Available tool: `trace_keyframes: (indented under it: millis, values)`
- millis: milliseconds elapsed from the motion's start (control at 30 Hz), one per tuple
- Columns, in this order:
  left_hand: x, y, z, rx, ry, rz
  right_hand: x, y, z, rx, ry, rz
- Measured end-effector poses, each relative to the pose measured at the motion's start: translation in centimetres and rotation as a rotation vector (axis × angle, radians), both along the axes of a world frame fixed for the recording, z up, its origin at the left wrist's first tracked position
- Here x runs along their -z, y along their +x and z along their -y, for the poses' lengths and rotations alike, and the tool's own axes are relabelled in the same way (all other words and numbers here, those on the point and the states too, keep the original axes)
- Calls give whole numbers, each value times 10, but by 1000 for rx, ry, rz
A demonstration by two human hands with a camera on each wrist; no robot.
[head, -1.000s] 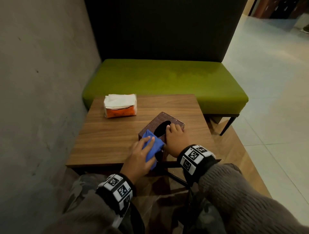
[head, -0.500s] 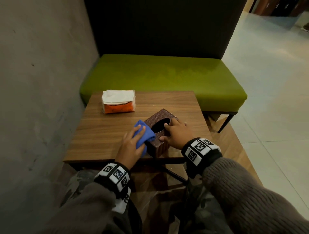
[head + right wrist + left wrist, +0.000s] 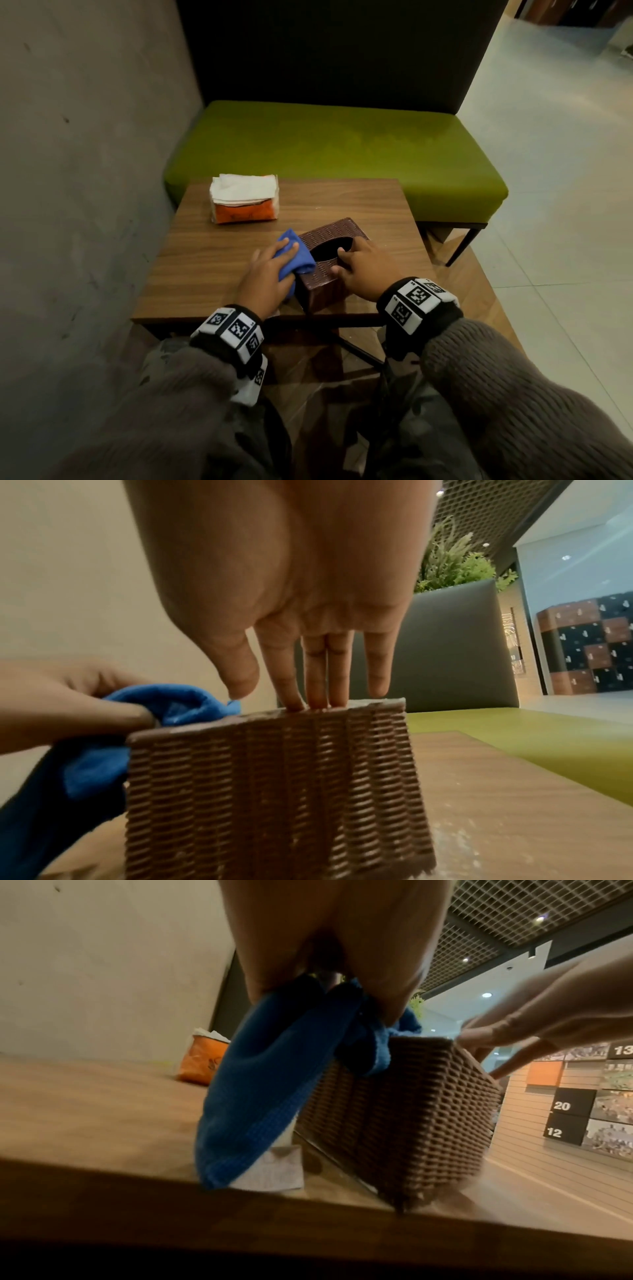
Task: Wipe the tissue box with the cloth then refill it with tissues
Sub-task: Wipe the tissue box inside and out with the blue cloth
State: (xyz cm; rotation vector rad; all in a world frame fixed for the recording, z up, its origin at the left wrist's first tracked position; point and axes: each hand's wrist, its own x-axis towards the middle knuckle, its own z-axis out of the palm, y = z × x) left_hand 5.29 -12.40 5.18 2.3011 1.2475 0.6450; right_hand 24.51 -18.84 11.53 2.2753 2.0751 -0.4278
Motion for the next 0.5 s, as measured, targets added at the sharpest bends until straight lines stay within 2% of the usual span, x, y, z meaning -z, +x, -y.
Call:
trace_keyframes:
  millis: [133, 200, 267, 300, 367, 400, 500]
  values:
    - [-16, -7, -23, 123, 127, -364, -10, 18, 5, -70, -25, -92]
    - [-27, -6, -35, 179, 190, -475, -10, 26, 7, -102, -2, -124]
    - [-34, -6, -34, 194, 322, -398, -8, 29, 9, -117, -1, -176]
    - [-34, -7, -28, 159, 346, -274, -6, 29, 10, -115, -5, -210]
    - [-30, -9, -12, 31, 262, 16, 0, 28, 11, -84, 24, -246]
    - [-25, -10, -1, -27, 195, 109, 3, 27, 12, -64, 48, -244]
    - [-6, -15, 27, -78, 102, 135, 10, 14, 14, -20, 96, -189]
